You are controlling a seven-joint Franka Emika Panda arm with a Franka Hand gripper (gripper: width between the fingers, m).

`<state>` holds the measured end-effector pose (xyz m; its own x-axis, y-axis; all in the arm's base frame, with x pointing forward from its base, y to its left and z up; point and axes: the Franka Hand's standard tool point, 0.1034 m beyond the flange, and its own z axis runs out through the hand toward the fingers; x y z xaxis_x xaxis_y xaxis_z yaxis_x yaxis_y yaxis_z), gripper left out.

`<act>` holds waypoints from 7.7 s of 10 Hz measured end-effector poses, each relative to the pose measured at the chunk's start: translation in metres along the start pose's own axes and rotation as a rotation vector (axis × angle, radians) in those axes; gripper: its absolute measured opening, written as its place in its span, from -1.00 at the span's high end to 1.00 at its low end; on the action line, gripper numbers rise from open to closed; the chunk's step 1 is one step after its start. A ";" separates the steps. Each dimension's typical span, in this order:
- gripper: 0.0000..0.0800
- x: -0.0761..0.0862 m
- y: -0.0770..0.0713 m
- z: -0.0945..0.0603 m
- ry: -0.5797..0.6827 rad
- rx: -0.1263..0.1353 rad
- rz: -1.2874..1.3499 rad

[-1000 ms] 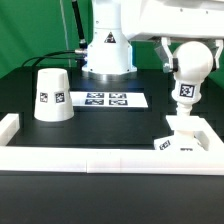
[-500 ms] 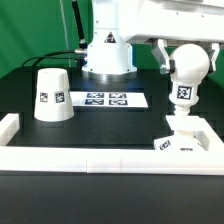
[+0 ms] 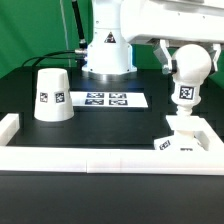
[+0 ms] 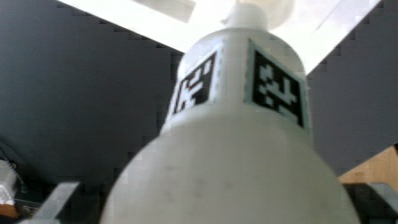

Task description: Assemble lamp

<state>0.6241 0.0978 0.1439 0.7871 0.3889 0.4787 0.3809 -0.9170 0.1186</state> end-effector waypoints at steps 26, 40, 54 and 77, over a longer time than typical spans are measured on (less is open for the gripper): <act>-0.75 -0.009 0.004 0.004 -0.046 0.012 -0.001; -0.14 -0.010 -0.001 0.016 -0.435 0.158 0.011; -0.25 -0.002 -0.005 0.003 -0.429 0.153 0.035; -0.45 -0.047 -0.002 0.008 -0.440 0.144 0.052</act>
Offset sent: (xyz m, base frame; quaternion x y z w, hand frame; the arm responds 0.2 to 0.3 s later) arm -0.0070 0.0011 -0.0083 -0.0019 0.0093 -0.0003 1.0000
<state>0.5902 0.0820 0.1140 0.9261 0.3721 0.0622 0.3746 -0.9266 -0.0332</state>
